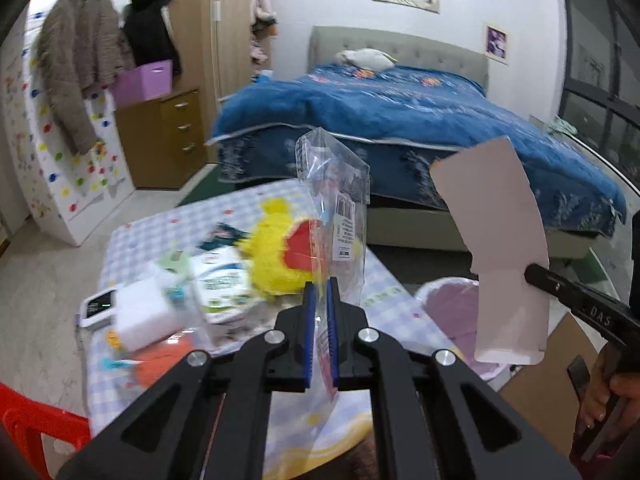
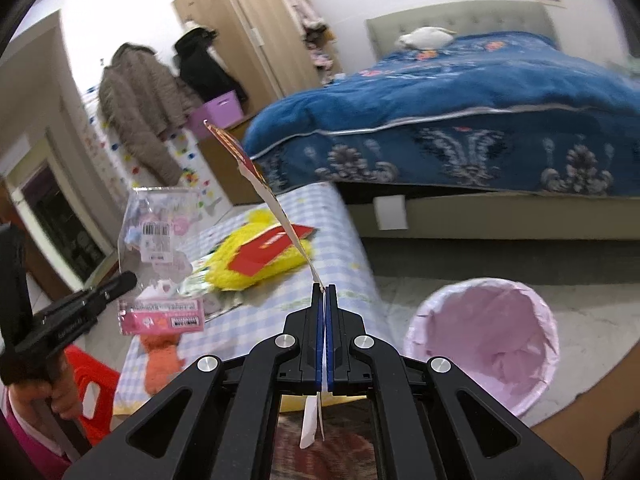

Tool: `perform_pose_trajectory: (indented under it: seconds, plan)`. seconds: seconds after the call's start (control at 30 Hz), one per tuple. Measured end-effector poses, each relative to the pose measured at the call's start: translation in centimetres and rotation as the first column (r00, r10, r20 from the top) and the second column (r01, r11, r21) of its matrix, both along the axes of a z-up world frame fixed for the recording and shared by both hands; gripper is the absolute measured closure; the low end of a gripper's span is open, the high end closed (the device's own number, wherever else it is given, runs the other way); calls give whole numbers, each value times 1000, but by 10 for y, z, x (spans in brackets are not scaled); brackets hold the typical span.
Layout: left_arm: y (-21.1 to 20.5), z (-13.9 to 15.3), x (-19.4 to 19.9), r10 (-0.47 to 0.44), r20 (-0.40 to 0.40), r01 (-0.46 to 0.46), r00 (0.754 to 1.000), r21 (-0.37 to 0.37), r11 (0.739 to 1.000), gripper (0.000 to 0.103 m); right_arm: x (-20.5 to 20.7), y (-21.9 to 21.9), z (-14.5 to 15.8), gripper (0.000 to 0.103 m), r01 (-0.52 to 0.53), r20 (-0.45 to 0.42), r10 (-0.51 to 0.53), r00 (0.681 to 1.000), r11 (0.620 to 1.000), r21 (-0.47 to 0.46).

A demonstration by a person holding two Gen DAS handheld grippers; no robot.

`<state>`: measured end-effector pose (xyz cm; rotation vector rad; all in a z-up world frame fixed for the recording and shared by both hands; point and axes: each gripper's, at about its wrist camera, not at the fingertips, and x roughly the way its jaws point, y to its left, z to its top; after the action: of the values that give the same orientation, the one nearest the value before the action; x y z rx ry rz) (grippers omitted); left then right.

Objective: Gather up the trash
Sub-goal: 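Carry both items over the pink bin and open both tools to drop them, then move both open tools back over the table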

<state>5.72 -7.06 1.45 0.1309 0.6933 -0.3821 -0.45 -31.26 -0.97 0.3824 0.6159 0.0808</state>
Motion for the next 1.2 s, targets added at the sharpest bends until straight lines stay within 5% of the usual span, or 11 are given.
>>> perform_pose_trajectory:
  seconds: [0.2,0.47,0.8,0.93,1.0,1.2]
  plan:
    - [-69,-25,6,-97,-5,98,995,35,995,99,-11,-49,-19,103,141,-46,-141,989,990,8]
    - [-149,-64,19,-211,-45,214,976,70,974,99,-15,-107,-59,103,330,-153,-328,932,944,-11]
    - [-209,-108,40,-287,-137,301,948,95,949,99,7,-143,-112,98,406,-281,-402,871,913,-46]
    - [-222,-116,46,-310,-154,328,938,112,938,88,20,-152,-129,91,407,-319,-396,861,913,-34]
    - [-219,-115,46,-305,-146,322,941,116,940,70,19,-154,-129,81,417,-320,-404,857,908,-30]
    - [-183,-100,47,-260,-151,275,954,83,958,68,6,-144,-109,75,412,-272,-406,872,910,-38]
